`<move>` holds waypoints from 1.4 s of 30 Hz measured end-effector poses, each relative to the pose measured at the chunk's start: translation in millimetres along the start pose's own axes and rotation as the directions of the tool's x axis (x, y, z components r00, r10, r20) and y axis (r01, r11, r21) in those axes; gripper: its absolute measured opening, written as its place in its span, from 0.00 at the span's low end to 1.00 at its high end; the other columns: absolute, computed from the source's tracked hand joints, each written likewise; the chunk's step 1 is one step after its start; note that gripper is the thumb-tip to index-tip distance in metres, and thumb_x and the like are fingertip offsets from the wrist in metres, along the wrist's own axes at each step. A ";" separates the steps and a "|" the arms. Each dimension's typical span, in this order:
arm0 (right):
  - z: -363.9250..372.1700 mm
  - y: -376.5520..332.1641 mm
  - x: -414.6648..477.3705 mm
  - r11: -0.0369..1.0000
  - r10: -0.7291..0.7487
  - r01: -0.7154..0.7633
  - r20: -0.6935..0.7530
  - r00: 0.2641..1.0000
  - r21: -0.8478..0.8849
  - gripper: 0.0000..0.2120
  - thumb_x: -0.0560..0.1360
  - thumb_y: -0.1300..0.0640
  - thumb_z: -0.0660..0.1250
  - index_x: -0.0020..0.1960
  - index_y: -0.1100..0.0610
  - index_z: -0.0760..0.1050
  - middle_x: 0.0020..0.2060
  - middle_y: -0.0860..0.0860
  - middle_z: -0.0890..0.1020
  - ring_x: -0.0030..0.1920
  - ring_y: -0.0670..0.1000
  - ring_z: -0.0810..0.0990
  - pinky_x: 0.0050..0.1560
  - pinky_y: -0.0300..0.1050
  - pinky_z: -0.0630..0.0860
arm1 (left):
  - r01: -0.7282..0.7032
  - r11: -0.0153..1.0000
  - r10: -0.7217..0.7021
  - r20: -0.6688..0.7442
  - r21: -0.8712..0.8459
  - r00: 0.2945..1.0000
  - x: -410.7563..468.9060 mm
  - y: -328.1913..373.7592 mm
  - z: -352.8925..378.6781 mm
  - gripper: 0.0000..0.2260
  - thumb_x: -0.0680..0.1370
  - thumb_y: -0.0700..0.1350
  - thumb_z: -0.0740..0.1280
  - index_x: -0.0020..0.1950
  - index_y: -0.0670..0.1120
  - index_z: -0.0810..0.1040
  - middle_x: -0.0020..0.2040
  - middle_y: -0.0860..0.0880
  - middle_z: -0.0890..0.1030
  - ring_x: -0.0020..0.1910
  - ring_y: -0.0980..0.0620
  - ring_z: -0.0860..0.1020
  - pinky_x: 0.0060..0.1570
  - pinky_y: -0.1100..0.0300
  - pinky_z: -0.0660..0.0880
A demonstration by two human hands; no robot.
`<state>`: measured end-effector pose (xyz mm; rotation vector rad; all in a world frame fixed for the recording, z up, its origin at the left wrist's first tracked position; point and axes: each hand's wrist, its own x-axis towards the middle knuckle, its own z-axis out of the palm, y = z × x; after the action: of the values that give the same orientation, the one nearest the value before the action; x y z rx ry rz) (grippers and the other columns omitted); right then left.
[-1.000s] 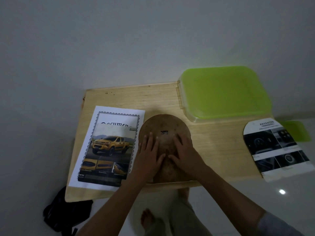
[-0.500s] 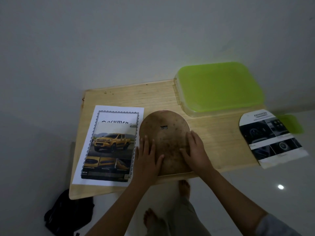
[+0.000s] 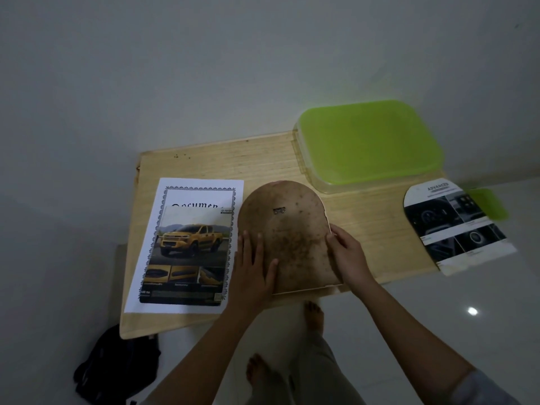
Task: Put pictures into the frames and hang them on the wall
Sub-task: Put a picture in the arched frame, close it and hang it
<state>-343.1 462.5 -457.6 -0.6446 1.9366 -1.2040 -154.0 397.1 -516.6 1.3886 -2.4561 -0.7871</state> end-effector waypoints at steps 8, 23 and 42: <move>6.9 -21.4 -8.5 0.997 -0.071 0.073 -0.060 0.996 0.039 0.17 0.80 0.61 0.56 0.68 0.59 0.69 0.65 0.54 0.74 0.65 0.50 0.71 0.57 0.38 0.66 | 0.035 0.999 -0.037 0.047 0.033 0.998 2.6 9.6 -27.5 0.32 0.78 0.63 0.48 0.76 0.49 0.47 0.77 0.47 0.42 0.74 0.53 0.36 0.73 0.56 0.42; 41.2 -119.5 -40.0 0.740 -0.660 0.640 -0.040 0.751 -0.205 0.19 0.79 0.63 0.58 0.69 0.58 0.67 0.53 0.53 0.77 0.52 0.47 0.75 0.49 0.24 0.67 | -0.154 0.908 0.046 -0.273 -0.390 0.961 81.4 121.0 -191.1 0.28 0.80 0.58 0.53 0.76 0.51 0.48 0.75 0.43 0.56 0.74 0.47 0.55 0.70 0.52 0.55; 125.8 -131.2 -62.7 0.542 -0.736 0.807 0.332 0.590 -0.234 0.22 0.80 0.54 0.57 0.73 0.50 0.60 0.60 0.48 0.71 0.54 0.47 0.74 0.46 0.42 0.76 | 0.052 0.824 -0.352 -0.438 -0.564 0.827 34.5 38.7 -239.1 0.21 0.76 0.40 0.64 0.69 0.39 0.68 0.47 0.49 0.78 0.37 0.53 0.77 0.38 0.55 0.78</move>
<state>-200.9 386.5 -352.7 -1.9257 1.7224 -1.1909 -98.2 301.3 -298.5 1.4191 -1.5225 -0.8929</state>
